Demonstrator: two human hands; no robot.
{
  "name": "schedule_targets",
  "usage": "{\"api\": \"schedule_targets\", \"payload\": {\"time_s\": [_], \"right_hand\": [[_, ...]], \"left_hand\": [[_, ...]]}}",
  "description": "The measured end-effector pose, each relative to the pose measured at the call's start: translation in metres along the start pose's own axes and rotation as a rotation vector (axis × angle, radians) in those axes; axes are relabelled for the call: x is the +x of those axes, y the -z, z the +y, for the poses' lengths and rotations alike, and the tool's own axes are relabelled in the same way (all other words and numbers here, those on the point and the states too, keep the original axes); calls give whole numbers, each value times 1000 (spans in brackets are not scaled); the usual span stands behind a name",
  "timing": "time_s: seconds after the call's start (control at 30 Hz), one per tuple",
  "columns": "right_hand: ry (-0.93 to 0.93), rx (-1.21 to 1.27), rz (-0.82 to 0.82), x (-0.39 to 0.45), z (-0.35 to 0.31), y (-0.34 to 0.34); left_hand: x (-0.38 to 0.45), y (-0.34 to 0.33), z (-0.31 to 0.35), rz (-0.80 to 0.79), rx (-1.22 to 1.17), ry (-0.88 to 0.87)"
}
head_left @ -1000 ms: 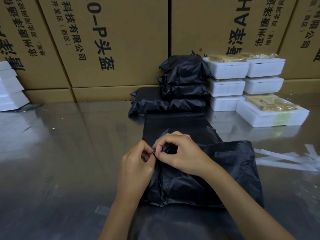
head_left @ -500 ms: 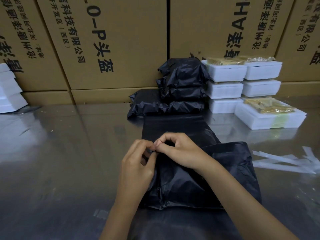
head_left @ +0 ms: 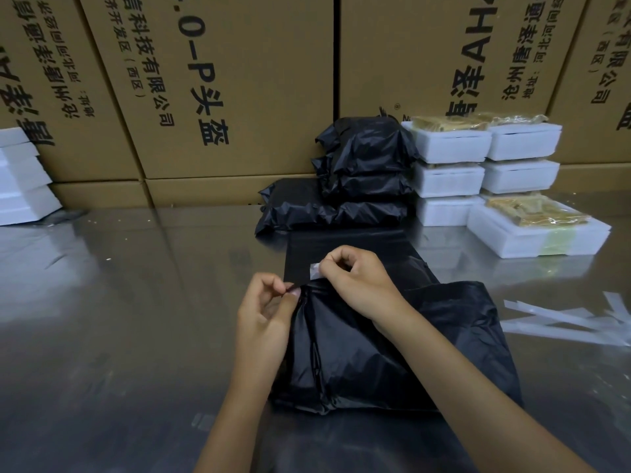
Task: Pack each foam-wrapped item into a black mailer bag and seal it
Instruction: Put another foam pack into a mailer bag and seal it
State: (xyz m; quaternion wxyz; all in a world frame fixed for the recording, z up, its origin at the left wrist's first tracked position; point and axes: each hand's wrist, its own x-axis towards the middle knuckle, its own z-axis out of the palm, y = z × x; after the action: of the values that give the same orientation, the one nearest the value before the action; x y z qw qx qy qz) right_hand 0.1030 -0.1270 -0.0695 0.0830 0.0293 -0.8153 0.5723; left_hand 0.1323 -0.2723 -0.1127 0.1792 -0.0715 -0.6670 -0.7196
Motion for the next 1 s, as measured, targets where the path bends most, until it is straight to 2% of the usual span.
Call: {"api": "schedule_targets", "payload": {"time_s": [0.13, 0.23, 0.4, 0.6, 0.67, 0.8, 1.0], "right_hand": [[39, 12, 21, 1, -3, 1], [65, -18, 42, 5, -4, 0], [113, -167, 60, 11, -4, -5], [223, -365, 205, 12, 3, 5], [145, -300, 269, 15, 4, 15], [-51, 51, 345, 18, 4, 35], [-124, 401, 331, 19, 1, 54]], "left_hand": [[-1, 4, -4, -24, -113, 195], [0, 4, -6, 11, -106, 256], [-2, 0, -15, 105, 143, 219], [-4, -12, -26, 27, 392, 266], [-7, -15, -27, -31, 484, 262], [-10, -18, -31, -69, 656, 239], [-6, -23, -22, -150, 817, 283]]}}
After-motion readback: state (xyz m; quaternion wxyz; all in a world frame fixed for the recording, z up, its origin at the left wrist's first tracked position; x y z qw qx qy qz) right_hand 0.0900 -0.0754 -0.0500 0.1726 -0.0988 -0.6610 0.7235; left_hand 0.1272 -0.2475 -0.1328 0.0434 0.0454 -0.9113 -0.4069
